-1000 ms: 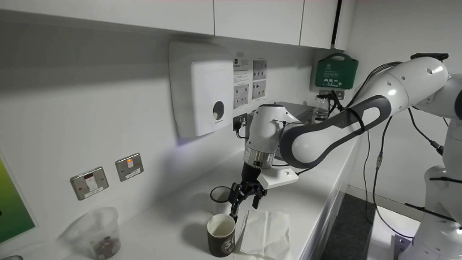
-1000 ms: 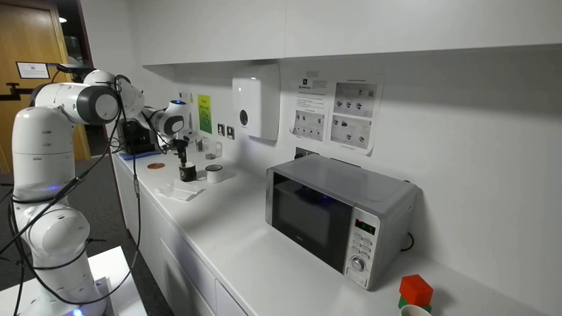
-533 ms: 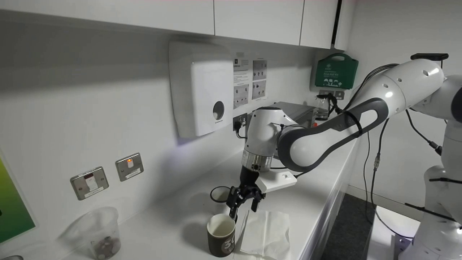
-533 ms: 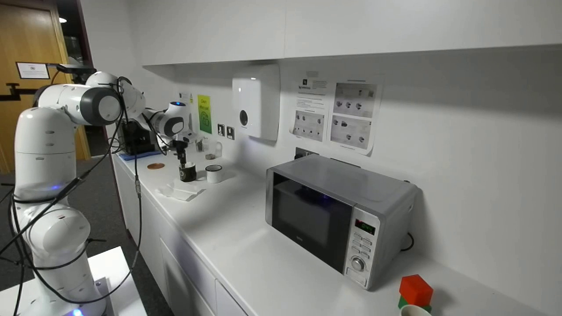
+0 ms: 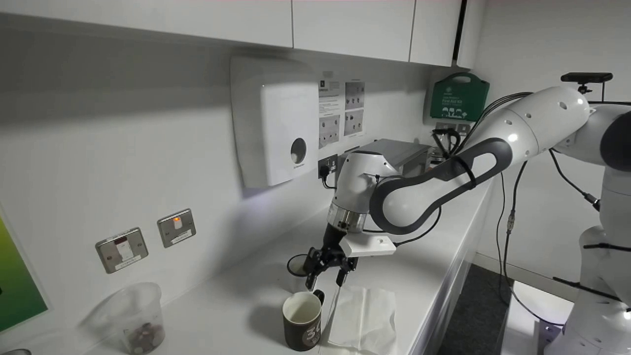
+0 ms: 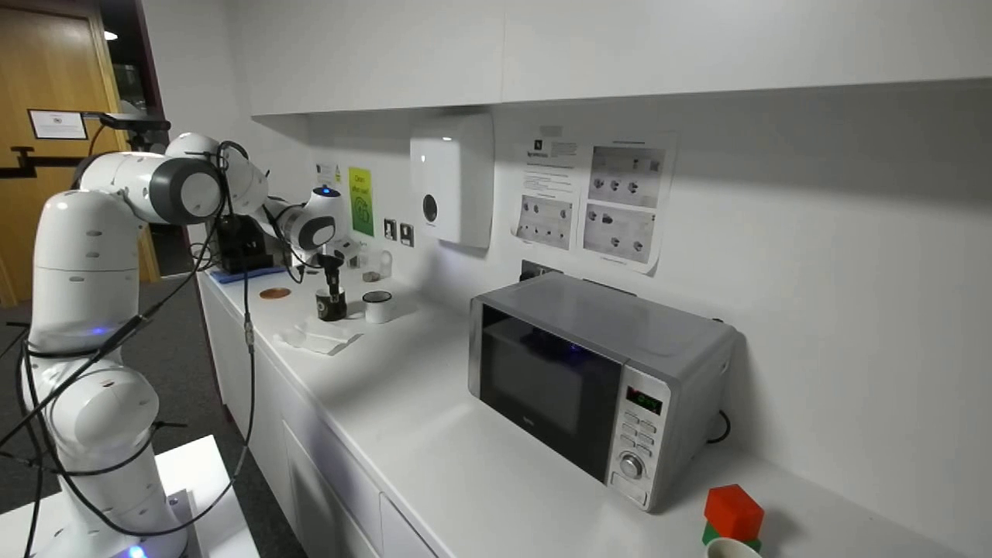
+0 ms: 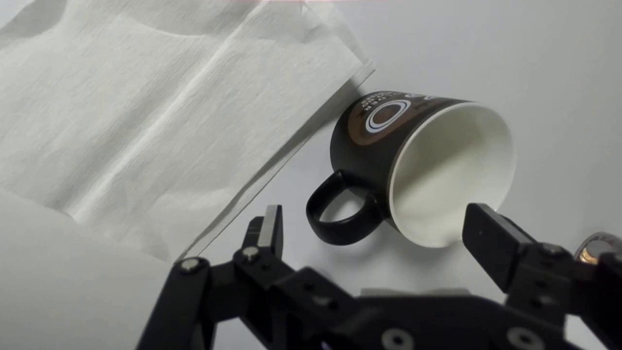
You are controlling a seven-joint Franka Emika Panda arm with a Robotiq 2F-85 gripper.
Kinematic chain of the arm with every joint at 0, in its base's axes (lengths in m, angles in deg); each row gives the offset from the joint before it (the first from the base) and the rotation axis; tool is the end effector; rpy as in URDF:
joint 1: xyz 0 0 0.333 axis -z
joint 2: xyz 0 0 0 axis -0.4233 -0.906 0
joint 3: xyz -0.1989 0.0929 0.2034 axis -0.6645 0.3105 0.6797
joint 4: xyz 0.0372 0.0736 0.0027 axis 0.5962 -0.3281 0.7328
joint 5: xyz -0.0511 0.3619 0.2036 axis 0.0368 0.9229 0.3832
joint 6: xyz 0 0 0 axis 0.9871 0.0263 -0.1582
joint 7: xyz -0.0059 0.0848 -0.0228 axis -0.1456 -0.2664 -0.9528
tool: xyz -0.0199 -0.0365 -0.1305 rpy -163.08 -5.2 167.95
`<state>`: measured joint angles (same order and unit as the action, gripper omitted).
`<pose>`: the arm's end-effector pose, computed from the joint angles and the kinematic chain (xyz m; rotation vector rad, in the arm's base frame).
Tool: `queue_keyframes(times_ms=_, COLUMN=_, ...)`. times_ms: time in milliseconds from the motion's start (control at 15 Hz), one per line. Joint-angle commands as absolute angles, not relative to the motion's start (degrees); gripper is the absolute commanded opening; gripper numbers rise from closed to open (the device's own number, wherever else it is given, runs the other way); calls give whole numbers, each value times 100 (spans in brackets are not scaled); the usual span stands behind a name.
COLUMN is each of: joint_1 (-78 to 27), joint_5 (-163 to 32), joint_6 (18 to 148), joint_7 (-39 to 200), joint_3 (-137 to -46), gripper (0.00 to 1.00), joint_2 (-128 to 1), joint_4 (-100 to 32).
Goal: Pick up the cup and put it on the right side of the counter
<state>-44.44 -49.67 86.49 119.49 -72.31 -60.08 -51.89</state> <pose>0.5405 0.3723 0.3468 -2.7615 0.4423 -0.0930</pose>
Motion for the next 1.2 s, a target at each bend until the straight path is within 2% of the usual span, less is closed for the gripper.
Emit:
queue_keyframes(times_ms=0, joint_1=-4470, joint_5=-4733, joint_6=8865, joint_7=12017, joint_3=-7234, gripper=100, joint_2=-6140, joint_4=-5120)
queue_keyframes(times_ms=1133, joint_1=-4769, joint_5=-5091, joint_6=8520, joint_7=12372, joint_3=-7367, gripper=100, joint_2=-6590, joint_4=-4738)
